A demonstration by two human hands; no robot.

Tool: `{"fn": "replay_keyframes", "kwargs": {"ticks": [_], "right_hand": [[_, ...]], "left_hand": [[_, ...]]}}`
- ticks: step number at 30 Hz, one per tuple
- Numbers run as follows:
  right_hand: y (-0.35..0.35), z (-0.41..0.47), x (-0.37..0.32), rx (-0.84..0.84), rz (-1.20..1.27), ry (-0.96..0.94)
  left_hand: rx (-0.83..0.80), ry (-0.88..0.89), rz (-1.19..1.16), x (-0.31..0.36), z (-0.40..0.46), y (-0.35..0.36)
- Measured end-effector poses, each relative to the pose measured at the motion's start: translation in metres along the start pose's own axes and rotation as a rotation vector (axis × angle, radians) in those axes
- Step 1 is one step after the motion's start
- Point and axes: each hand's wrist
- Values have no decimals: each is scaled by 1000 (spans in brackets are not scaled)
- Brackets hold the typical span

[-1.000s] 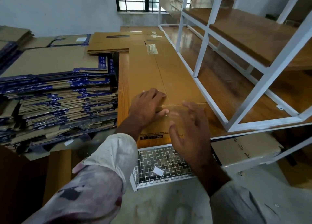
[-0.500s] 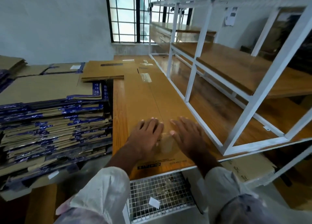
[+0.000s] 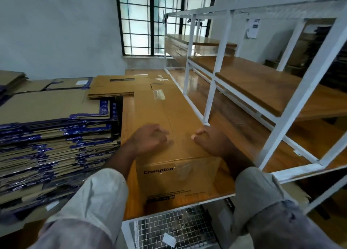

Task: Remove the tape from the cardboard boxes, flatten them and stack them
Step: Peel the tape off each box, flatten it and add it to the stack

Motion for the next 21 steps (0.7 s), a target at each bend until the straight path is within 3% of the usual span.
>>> {"fn": "replay_keyframes", "kwargs": {"ticks": [3, 6, 8, 12, 15, 21], "right_hand": [[-9, 32, 13, 19, -89, 27], [-11, 62, 27, -64, -83, -12], [-11, 80, 35, -179, -27, -33], [-13, 106, 40, -313, -111, -84], [-13, 101, 30, -254, -203, -222], [40, 34, -26, -188, -129, -481]], "left_hand": [[151, -229, 125, 7, 22, -11], [39, -447, 273, 13, 36, -16], [14, -526, 250, 8, 49, -16], [48, -586, 243, -7, 75, -17], [41, -575, 134, -8, 81, -37], [-102, -648, 45, -37, 85, -79]]}}
Point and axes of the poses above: each hand's wrist, its own z-axis towards the middle knuckle, its own y-axis out of the palm, x = y × z, and after that the axes turned 8 degrees about -x, right-handed
